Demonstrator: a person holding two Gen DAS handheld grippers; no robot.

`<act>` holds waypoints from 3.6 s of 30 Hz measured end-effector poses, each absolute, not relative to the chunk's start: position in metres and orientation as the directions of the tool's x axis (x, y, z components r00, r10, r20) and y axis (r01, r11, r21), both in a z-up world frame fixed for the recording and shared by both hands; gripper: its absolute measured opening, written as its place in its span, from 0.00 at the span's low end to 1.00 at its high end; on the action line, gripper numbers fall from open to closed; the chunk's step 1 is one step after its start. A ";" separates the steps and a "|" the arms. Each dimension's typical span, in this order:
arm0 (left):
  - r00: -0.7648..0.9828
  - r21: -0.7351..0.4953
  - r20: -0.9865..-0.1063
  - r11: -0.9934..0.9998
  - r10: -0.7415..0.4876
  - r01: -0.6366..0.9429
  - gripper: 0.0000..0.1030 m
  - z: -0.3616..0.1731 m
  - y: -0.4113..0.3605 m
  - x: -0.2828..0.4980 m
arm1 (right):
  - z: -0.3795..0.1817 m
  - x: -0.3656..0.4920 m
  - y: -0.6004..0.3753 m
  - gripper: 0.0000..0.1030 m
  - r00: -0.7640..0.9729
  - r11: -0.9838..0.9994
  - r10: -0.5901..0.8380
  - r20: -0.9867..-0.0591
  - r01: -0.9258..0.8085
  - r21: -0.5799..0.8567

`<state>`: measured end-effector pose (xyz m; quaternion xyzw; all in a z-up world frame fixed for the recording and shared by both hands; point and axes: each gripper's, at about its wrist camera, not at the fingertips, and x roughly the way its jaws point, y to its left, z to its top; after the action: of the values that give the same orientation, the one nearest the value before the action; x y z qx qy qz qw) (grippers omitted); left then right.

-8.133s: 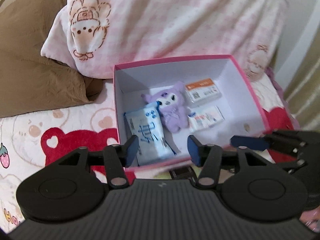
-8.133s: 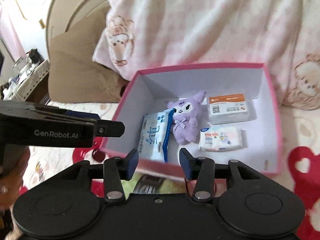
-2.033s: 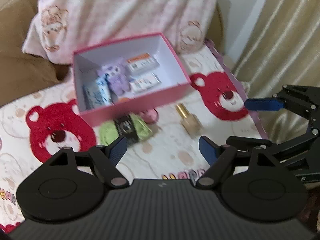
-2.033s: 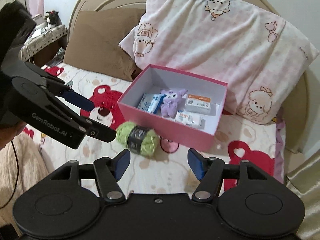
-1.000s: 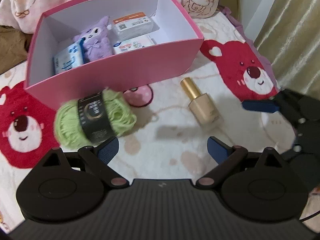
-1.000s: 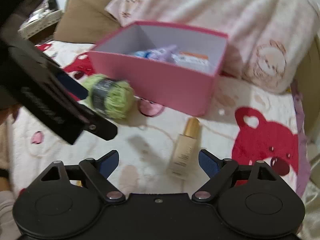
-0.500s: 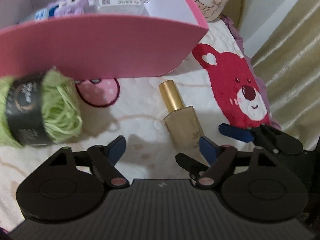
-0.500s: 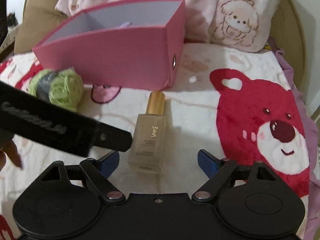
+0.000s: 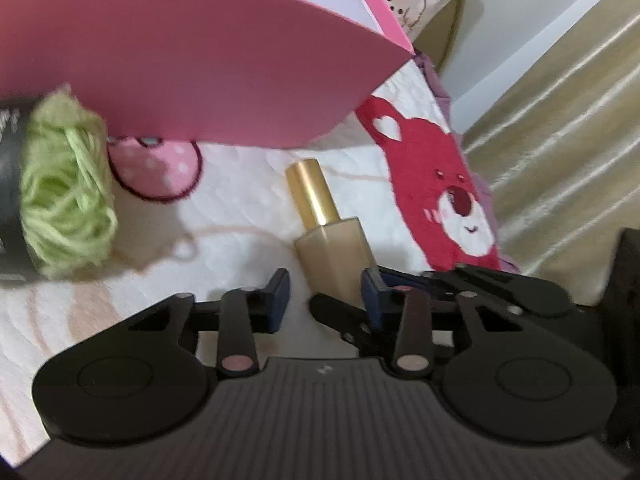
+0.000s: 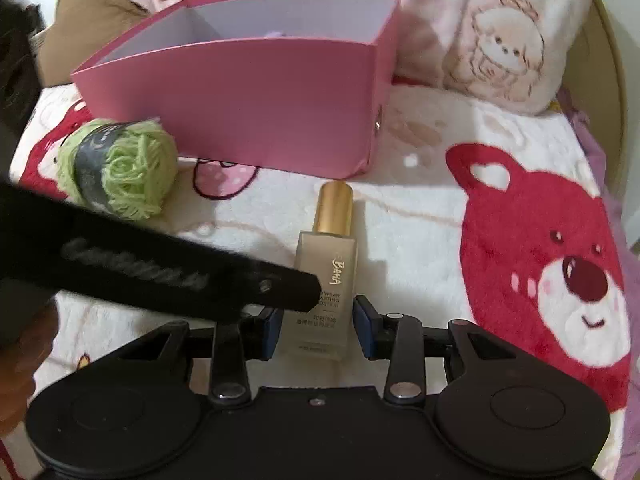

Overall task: Organize objects
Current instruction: 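Close the left gripper around the foundation bottle, then lift the foundation bottle with the left gripper and carry it toward the box, then lower the foundation bottle beside the plush doll and open the left gripper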

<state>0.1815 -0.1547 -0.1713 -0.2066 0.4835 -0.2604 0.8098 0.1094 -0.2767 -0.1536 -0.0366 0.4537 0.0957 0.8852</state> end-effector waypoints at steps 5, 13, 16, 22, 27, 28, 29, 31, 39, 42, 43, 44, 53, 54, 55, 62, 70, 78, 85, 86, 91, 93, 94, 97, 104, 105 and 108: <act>0.391 -0.612 -0.667 0.766 -0.634 0.198 0.35 -0.173 -0.157 0.179 | -0.158 0.113 -0.274 0.41 0.540 0.984 0.115 -0.834 -0.178 0.021; 0.351 -0.640 -0.662 0.743 -0.663 0.196 0.34 -0.149 -0.137 0.160 | -0.150 0.104 -0.256 0.41 0.489 0.983 0.165 -0.856 -0.148 0.104; 0.371 -0.599 -0.695 0.781 -0.616 0.175 0.34 -0.151 -0.128 0.157 | -0.149 0.103 -0.250 0.41 0.466 0.974 0.227 -0.855 -0.133 0.186; 0.283 -0.620 -0.742 0.782 -0.608 0.055 0.39 -0.175 -0.115 0.153 | -0.157 0.096 -0.263 0.41 0.390 0.927 0.340 -0.856 0.013 0.375; 0.291 -0.633 -0.730 0.773 -0.618 0.052 0.41 -0.180 -0.111 0.148 | -0.158 0.089 -0.260 0.41 0.386 0.926 0.332 -0.861 0.041 0.376; 0.296 -0.637 -0.726 0.769 -0.621 0.053 0.42 -0.182 -0.111 0.148 | -0.159 0.090 -0.258 0.41 0.386 0.932 0.320 -0.865 0.037 0.362; 0.302 -0.639 -0.723 0.768 -0.622 0.051 0.43 -0.184 -0.112 0.148 | -0.160 0.091 -0.255 0.41 0.386 0.938 0.308 -0.870 0.026 0.344; 0.319 -0.642 -0.715 0.765 -0.622 0.055 0.43 -0.187 -0.113 0.146 | -0.161 0.091 -0.252 0.41 0.390 0.947 0.292 -0.873 0.010 0.321; 0.336 -0.596 -0.732 0.796 -0.593 0.108 0.41 -0.171 -0.126 0.140 | -0.150 0.077 -0.248 0.40 0.426 0.955 0.251 -0.869 0.038 0.294; 0.344 -0.591 -0.723 0.794 -0.600 0.143 0.41 -0.150 -0.123 0.131 | -0.132 0.055 -0.236 0.40 0.501 0.973 0.202 -0.841 -0.002 0.232; 0.348 -0.587 -0.722 0.796 -0.597 0.147 0.41 -0.142 -0.120 0.128 | -0.127 0.048 -0.228 0.40 0.527 0.980 0.182 -0.830 -0.026 0.198; 0.355 -0.580 -0.725 0.801 -0.591 0.150 0.41 -0.134 -0.117 0.124 | -0.121 0.041 -0.222 0.40 0.554 0.984 0.169 -0.815 -0.045 0.174; 0.438 -0.523 -0.720 0.836 -0.538 0.168 0.41 -0.050 -0.091 0.105 | -0.057 0.016 -0.199 0.40 0.677 0.970 0.230 -0.699 -0.097 0.225; 0.453 -0.512 -0.716 0.841 -0.531 0.177 0.41 -0.040 -0.089 0.103 | -0.047 0.017 -0.199 0.40 0.686 0.967 0.240 -0.687 -0.103 0.235; 0.468 -0.497 -0.713 0.847 -0.522 0.187 0.41 -0.029 -0.087 0.103 | -0.039 0.021 -0.199 0.40 0.689 0.962 0.254 -0.678 -0.109 0.250; 0.540 -0.433 -0.686 0.870 -0.488 0.236 0.41 0.031 -0.072 0.129 | 0.009 0.046 -0.191 0.40 0.750 0.953 0.287 -0.596 -0.163 0.254; 0.603 -0.400 -0.663 0.891 -0.444 0.216 0.41 0.061 -0.049 0.182 | 0.038 0.110 -0.182 0.40 0.772 0.937 0.333 -0.541 -0.208 0.280; 0.545 -0.447 -0.715 0.886 -0.438 0.125 0.41 0.026 -0.027 0.264 | 0.018 0.196 -0.176 0.39 0.700 0.932 0.351 -0.623 -0.192 0.309; 0.447 -0.505 -0.768 0.863 -0.459 0.019 0.42 -0.046 -0.017 0.313 | -0.040 0.241 -0.182 0.40 0.625 0.931 0.346 -0.700 -0.133 0.341; 0.434 -0.506 -0.774 0.863 -0.461 0.014 0.42 -0.056 -0.018 0.319 | -0.048 0.245 -0.182 0.40 0.613 0.932 0.343 -0.712 -0.125 0.341; 0.397 -0.505 -0.794 0.863 -0.461 -0.008 0.42 -0.095 -0.026 0.342 | -0.085 0.266 -0.193 0.39 0.566 0.923 0.349 -0.747 -0.071 0.378; 0.374 -0.501 -0.808 0.865 -0.456 -0.027 0.42 -0.107 -0.030 0.348 | -0.095 0.273 -0.196 0.39 0.551 0.925 0.339 -0.762 -0.050 0.376; 0.362 -0.497 -0.814 0.867 -0.453 -0.033 0.42 -0.112 -0.032 0.350 | -0.101 0.275 -0.195 0.39 0.539 0.925 0.337 -0.772 -0.039 0.377; 0.349 -0.489 -0.823 0.872 -0.449 -0.033 0.41 -0.122 -0.036 0.352 | -0.113 0.282 -0.199 0.39 0.512 0.923 0.340 -0.789 -0.019 0.385; 0.378 -0.459 -0.830 0.887 -0.411 -0.044 0.43 -0.121 -0.037 0.348 | -0.120 0.290 -0.198 0.40 0.485 0.924 0.329 -0.810 0.012 0.383; 0.392 -0.436 -0.834 0.899 -0.389 -0.035 0.44 -0.117 -0.037 0.347 | -0.119 0.289 -0.198 0.42 0.487 0.925 0.324 -0.811 0.015 0.379; 0.434 -0.377 -0.836 0.926 -0.336 -0.009 0.52 -0.099 -0.035 0.340 | -0.113 0.283 -0.197 0.48 0.503 0.934 0.304 -0.809 0.010 0.358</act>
<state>0.3403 -0.0349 -0.0990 -0.1649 0.5228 -0.0987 0.8305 0.2829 -0.1971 -0.1127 0.1602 0.4908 0.0863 0.8520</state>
